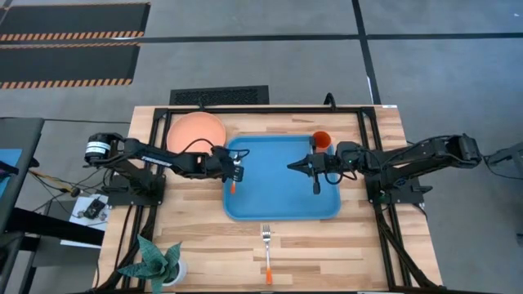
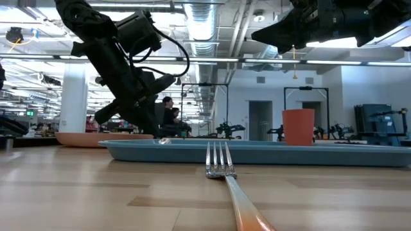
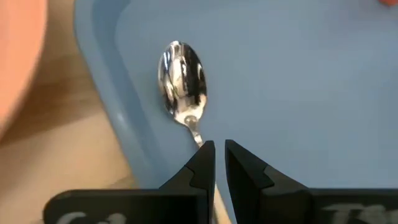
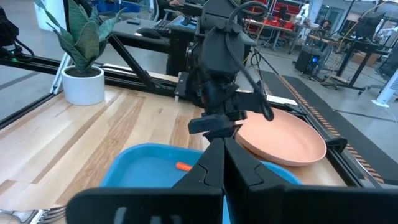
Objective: Pick and place plate/cup/fork/spoon on tray
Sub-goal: Put the light orange plate on blue tray to the right of the orange spoon
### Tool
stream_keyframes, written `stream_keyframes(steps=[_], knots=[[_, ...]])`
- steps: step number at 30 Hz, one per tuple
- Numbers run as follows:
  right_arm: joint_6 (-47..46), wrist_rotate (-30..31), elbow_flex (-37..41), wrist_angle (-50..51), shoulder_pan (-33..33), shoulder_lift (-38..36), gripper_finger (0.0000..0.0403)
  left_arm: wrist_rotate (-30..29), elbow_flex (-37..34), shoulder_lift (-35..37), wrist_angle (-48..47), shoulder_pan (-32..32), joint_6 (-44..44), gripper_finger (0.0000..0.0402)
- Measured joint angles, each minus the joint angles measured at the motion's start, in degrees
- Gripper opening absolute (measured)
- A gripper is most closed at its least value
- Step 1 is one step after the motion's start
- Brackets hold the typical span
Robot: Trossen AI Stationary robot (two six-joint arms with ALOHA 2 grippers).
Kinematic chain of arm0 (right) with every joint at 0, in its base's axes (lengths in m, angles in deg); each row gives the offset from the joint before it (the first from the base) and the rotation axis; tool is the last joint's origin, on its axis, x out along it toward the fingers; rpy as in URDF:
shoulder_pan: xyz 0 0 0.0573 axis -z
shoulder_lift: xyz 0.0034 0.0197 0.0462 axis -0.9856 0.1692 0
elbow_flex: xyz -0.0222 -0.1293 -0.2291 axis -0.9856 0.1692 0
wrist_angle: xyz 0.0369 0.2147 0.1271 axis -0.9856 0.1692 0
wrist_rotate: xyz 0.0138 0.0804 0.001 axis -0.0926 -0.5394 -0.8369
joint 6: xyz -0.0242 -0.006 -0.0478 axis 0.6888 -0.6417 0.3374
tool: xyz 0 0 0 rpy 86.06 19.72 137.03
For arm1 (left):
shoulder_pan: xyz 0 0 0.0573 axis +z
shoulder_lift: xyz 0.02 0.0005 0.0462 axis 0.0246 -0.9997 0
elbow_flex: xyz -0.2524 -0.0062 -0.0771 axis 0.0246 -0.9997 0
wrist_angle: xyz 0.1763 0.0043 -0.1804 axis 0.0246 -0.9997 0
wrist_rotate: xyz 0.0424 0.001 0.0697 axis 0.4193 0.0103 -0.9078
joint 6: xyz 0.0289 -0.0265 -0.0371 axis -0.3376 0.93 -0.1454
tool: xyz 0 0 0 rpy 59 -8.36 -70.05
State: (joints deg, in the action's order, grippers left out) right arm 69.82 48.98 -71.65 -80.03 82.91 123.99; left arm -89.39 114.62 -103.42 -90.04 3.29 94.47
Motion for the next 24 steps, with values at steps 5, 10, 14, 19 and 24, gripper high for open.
stream_keyframes(steps=[5, 10, 14, 19, 24], knots=[[0.02, 0.00, 0.00, -0.07, 0.13, 0.00, 0.0015, 4.97, -0.02, 0.10, 3.70, 2.85, -8.23, 0.0022], [0.02, 0.00, 0.00, -0.09, 0.13, 0.00, 0.0015, 10.27, 0.13, -2.62, 9.45, 5.87, -15.70, 0.0006], [0.02, 0.00, 0.00, -0.14, 0.13, -0.02, 0.0015, 10.00, 2.78, -5.48, 9.05, 7.31, -21.95, 0.0003], [0.02, 0.00, 0.00, -0.07, 0.11, -0.02, 0.0015, 7.13, 7.94, -8.50, 7.84, 7.34, -28.89, 0.0004], [0.02, 0.00, 0.00, -0.05, 0.11, -0.02, 0.0015, 3.67, 12.19, -9.26, -0.19, 7.61, -33.92, 0.0004]])
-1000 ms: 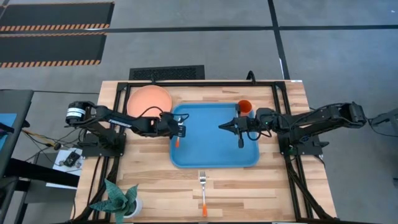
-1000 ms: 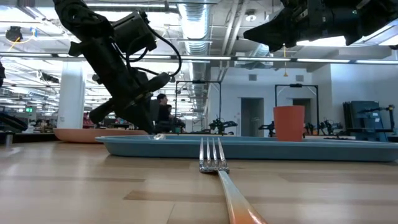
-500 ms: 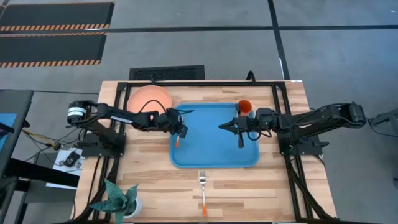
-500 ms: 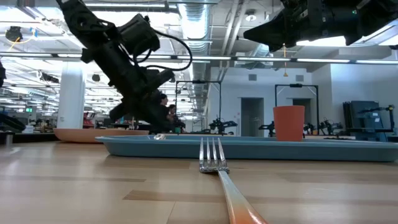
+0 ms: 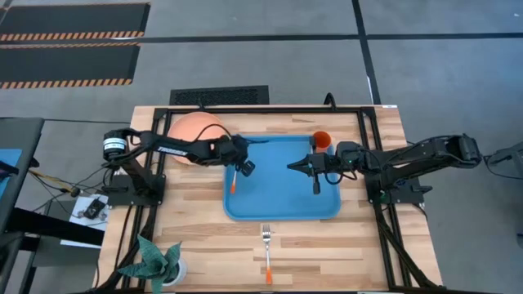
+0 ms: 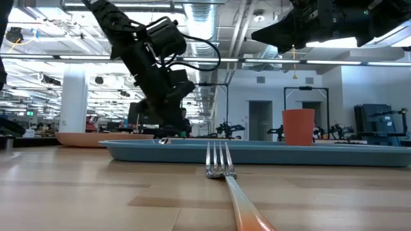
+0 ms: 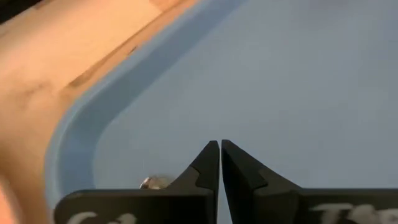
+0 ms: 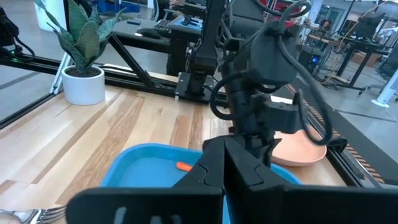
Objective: Pick and place plate/cup/fork/spoon on tray
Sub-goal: Put the light orange plate on blue tray to the right of the orange spoon
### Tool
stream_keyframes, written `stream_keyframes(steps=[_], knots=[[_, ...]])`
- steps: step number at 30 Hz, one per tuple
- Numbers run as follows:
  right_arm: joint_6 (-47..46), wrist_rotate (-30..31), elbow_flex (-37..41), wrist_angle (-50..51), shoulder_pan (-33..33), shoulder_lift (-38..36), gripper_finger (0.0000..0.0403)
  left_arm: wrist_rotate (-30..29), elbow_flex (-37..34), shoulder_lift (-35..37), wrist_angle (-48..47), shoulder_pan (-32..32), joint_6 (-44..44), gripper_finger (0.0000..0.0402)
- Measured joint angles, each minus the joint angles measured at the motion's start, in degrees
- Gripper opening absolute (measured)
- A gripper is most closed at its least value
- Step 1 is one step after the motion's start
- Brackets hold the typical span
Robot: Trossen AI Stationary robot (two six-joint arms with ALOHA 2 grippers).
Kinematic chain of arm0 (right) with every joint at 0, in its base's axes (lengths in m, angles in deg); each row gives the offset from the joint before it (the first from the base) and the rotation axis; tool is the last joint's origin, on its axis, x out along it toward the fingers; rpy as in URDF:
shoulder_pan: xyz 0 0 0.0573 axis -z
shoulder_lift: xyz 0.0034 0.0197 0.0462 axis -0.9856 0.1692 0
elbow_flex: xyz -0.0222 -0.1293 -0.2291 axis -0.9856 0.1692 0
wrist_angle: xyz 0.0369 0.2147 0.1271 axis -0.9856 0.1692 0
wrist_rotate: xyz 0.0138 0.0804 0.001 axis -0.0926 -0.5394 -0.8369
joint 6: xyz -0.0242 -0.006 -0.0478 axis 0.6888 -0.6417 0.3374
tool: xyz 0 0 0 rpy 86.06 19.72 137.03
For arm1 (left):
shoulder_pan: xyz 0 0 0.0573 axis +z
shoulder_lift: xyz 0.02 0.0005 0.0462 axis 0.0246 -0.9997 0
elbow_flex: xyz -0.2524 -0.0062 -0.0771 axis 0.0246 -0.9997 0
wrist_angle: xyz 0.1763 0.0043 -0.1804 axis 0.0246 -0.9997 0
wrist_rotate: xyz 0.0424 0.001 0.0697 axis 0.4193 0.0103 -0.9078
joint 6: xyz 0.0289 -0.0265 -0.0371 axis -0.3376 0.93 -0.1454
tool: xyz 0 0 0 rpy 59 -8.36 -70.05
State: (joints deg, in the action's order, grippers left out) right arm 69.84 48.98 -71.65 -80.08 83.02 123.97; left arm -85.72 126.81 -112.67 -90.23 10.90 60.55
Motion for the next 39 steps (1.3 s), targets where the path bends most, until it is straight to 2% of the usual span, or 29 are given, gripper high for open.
stream_keyframes(steps=[6, 13, 29, 33, 39], knots=[[-0.06, 0.00, 0.00, -0.02, 0.00, 0.00, 0.0015, 0.36, 2.99, 0.01, -4.31, 1.29, -7.69, 0.0004], [-0.44, 0.00, 0.00, -0.02, 0.00, 0.00, 0.0015, 4.00, 3.11, 0.01, -5.11, 3.05, -15.18, 0.0004], [-0.46, 0.00, 0.00, 0.12, 0.00, 0.00, 0.0015, 2.55, 3.11, -5.77, -5.84, 3.70, -16.87, 0.0004], [-0.46, 0.00, 0.00, 0.12, 0.00, 0.00, 0.0015, 0.31, 3.11, -5.76, -6.01, 3.70, -17.26, 0.0004], [-0.46, 0.00, 0.00, 0.12, 0.00, 0.02, 0.0015, 0.17, 3.11, -5.59, -6.19, 3.60, -17.95, 0.0004]])
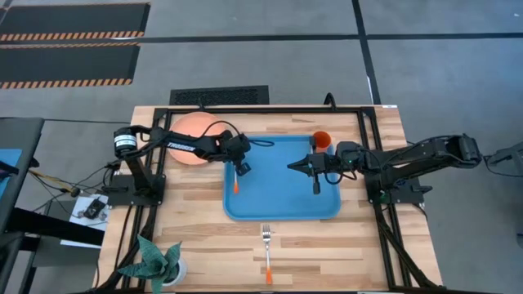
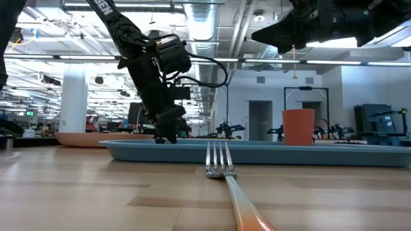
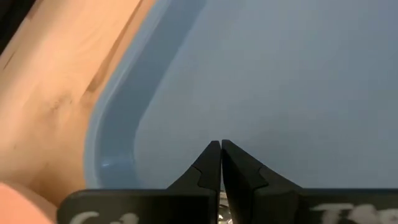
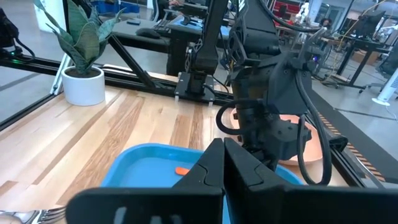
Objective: Pick and place plate/cup/fork/spoon on tray
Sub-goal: Put the light orange plate on blue tray to the right of the orange spoon
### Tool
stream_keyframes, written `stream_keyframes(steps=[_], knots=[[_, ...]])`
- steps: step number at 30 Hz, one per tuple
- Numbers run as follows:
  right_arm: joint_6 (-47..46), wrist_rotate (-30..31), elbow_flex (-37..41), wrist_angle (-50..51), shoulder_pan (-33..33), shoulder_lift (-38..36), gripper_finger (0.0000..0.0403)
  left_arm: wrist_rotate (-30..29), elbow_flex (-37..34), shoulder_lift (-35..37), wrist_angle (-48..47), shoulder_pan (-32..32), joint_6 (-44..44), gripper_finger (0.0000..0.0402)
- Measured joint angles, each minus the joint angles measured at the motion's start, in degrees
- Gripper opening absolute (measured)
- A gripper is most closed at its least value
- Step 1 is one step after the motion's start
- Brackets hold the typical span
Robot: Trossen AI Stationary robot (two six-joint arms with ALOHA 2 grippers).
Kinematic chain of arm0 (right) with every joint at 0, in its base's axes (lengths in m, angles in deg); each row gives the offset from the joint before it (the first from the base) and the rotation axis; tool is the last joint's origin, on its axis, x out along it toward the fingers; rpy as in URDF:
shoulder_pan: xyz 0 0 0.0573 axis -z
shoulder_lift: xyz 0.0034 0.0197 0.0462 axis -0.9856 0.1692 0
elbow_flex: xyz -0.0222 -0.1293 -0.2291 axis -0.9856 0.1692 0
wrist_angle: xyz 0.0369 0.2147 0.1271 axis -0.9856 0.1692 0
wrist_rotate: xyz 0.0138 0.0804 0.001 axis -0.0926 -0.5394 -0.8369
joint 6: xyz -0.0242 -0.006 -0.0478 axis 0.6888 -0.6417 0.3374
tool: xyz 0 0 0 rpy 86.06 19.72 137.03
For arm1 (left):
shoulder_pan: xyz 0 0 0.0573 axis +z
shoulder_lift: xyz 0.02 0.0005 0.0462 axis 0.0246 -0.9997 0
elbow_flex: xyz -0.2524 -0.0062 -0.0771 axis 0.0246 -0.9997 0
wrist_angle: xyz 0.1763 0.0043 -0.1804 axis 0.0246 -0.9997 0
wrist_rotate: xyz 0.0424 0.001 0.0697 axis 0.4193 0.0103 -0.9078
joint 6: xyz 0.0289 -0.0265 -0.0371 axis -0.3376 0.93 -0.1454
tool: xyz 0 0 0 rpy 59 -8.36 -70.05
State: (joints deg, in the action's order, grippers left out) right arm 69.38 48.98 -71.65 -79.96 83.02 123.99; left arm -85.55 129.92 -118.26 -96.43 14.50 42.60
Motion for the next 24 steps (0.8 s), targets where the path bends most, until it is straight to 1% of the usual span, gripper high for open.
stream_keyframes(steps=[4, 8, 10, 13, 15, 17, 20, 24], knots=[[0.00, 0.00, 0.00, 0.07, 0.00, 0.00, 0.0015, -0.03, -0.04, 1.93, -1.46, -0.26, -0.28, 0.0004], [-0.02, 0.00, 0.00, 0.95, 0.00, -0.02, 0.0015, -0.02, -0.02, 7.12, -6.37, -1.30, 0.53, 0.0004], [-0.02, 0.00, 0.00, 1.53, 0.00, 0.00, 0.0015, 0.01, -0.01, 10.65, -11.46, -1.85, 1.96, 0.0004], [-0.04, 0.00, 0.00, 1.57, 0.00, 0.00, 0.0015, -0.10, 0.00, 15.19, -22.01, -2.10, 7.69, 0.0004], [-0.04, 0.00, 0.00, 1.57, 0.00, -0.02, 0.0015, -2.04, -0.25, 17.48, -29.32, -2.04, 10.48, 0.0007], [-0.04, 0.00, 0.00, 1.57, 0.00, -0.02, 0.0015, -4.08, -1.36, 19.44, -33.34, -2.04, 11.77, 0.0016], [-0.07, 0.00, 0.00, 1.37, 0.00, 0.00, 0.0015, -4.00, -4.36, 21.11, -34.03, -2.06, 12.08, 0.0044], [-0.07, 0.00, 0.00, 1.14, 0.00, -0.01, 0.0015, -3.07, -9.65, 21.33, -27.50, -1.59, 8.39, 0.0095]])
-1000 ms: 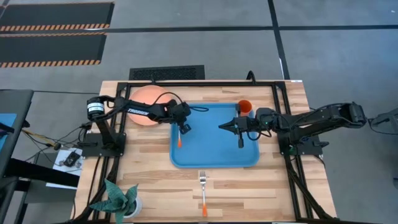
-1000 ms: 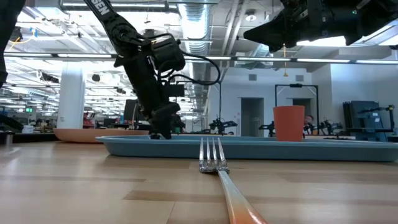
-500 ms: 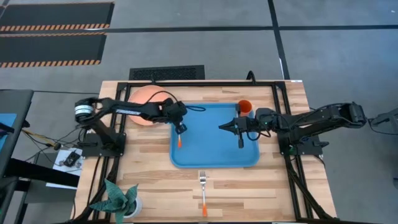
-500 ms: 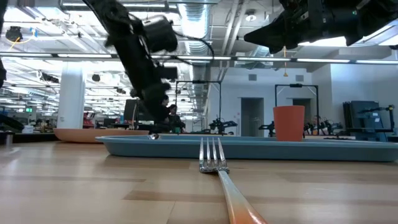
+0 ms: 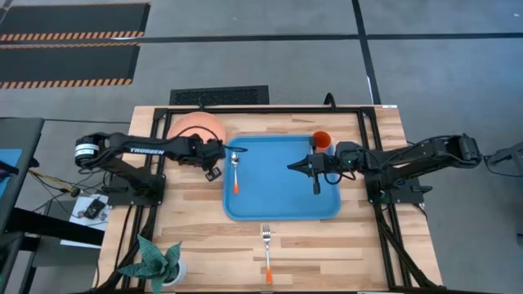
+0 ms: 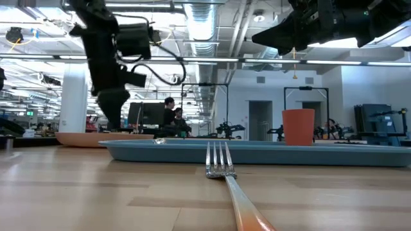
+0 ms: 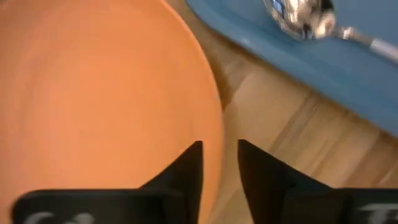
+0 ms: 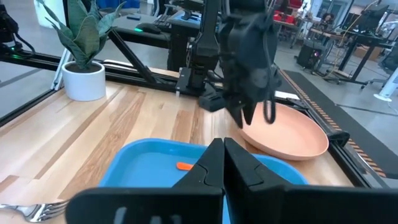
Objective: Pick and place plate/cup/fork/spoon on tray
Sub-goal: Put the light orange plate on blue tray to the right of the orange spoon
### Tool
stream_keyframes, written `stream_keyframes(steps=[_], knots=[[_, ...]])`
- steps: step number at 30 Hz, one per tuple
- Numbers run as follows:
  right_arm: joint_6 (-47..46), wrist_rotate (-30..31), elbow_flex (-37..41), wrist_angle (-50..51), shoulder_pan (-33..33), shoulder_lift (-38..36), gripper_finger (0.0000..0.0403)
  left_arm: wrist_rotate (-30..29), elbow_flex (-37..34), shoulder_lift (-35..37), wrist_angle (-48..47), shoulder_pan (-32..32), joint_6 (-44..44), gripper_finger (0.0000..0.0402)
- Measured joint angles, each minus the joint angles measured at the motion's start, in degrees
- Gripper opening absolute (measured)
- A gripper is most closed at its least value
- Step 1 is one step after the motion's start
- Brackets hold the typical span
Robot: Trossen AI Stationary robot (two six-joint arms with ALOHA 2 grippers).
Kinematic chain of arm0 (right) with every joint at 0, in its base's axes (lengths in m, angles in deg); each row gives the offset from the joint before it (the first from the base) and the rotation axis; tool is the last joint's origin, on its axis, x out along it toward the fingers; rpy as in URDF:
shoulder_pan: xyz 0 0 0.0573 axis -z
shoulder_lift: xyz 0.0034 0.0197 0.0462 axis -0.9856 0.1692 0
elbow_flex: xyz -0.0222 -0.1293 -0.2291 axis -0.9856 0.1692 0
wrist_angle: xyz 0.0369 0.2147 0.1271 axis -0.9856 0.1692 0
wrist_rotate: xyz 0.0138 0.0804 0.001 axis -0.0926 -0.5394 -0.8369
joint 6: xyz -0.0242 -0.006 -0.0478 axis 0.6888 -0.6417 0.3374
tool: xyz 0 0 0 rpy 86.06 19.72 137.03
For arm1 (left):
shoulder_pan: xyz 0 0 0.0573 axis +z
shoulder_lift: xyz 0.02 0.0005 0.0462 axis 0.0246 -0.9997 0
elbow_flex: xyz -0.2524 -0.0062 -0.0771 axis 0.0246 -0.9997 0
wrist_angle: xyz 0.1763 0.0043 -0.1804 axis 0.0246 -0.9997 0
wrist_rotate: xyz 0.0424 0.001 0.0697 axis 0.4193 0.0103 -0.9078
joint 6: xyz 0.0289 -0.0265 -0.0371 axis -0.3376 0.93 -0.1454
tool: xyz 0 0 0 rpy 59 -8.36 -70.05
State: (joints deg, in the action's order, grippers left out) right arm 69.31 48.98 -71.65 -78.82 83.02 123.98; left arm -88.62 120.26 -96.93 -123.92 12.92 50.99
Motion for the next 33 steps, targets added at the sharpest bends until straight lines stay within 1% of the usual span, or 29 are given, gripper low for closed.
stream_keyframes(steps=[2, 5, 7, 9, 11, 13, 17, 19, 20, 23, 29, 31, 33], knots=[[-0.02, 0.00, 0.00, 0.00, 0.00, 0.01, 0.0015, 0.62, -2.34, -0.33, 4.12, 0.41, -1.28, 0.0120], [-0.02, 0.00, 0.00, 0.00, 0.00, 0.01, 0.0015, 0.40, -4.76, -0.35, 7.22, 1.29, -2.66, 0.0148], [-0.02, 0.00, 0.00, 0.01, 0.00, 0.01, 0.0015, 0.06, -5.75, -0.35, 8.08, 1.81, -3.82, 0.0157], [-0.02, 0.00, 0.00, 0.01, 0.00, -0.01, 0.0015, 0.07, -6.28, -0.35, 7.93, 2.27, -4.58, 0.0157], [-0.02, 0.00, 0.00, 0.02, 0.00, 0.01, 0.0015, 0.06, -6.82, -0.35, 7.97, 2.43, -5.23, 0.0145], [-0.02, 0.00, 0.00, 0.02, 0.00, 0.01, 0.0015, 0.03, -7.42, -0.35, 8.31, 2.41, -6.12, 0.0123], [-0.02, 0.00, 0.00, 0.02, 0.00, -0.01, 0.0015, 0.02, -8.31, -0.35, 8.15, 2.39, -8.71, 0.0054], [-0.02, 0.00, 0.00, 0.02, 0.00, -0.01, 0.0015, -1.10, -8.09, -0.26, 6.97, 2.24, -9.87, 0.0018], [-0.02, 0.00, 0.00, 0.02, 0.00, 0.00, 0.0015, -1.85, -7.73, 0.00, 6.07, 2.17, -10.33, 0.0010], [0.00, 0.00, 0.00, 0.02, 0.00, -0.01, 0.0015, -3.97, -5.48, 1.55, 3.34, 2.08, -11.74, 0.0007], [0.00, 0.00, 0.00, 0.02, 0.00, 0.00, 0.0015, -3.92, 1.55, 7.44, -3.08, 1.44, -12.84, 0.0002], [0.00, 0.01, 0.00, 0.08, 0.00, -0.01, 0.0015, -3.88, 4.29, 9.19, -4.22, -0.49, -12.85, 0.0002], [0.00, 0.02, 0.00, 0.65, 0.00, 0.01, 0.0015, -3.80, 7.49, 9.81, -3.98, -3.77, -12.72, 0.0002]])
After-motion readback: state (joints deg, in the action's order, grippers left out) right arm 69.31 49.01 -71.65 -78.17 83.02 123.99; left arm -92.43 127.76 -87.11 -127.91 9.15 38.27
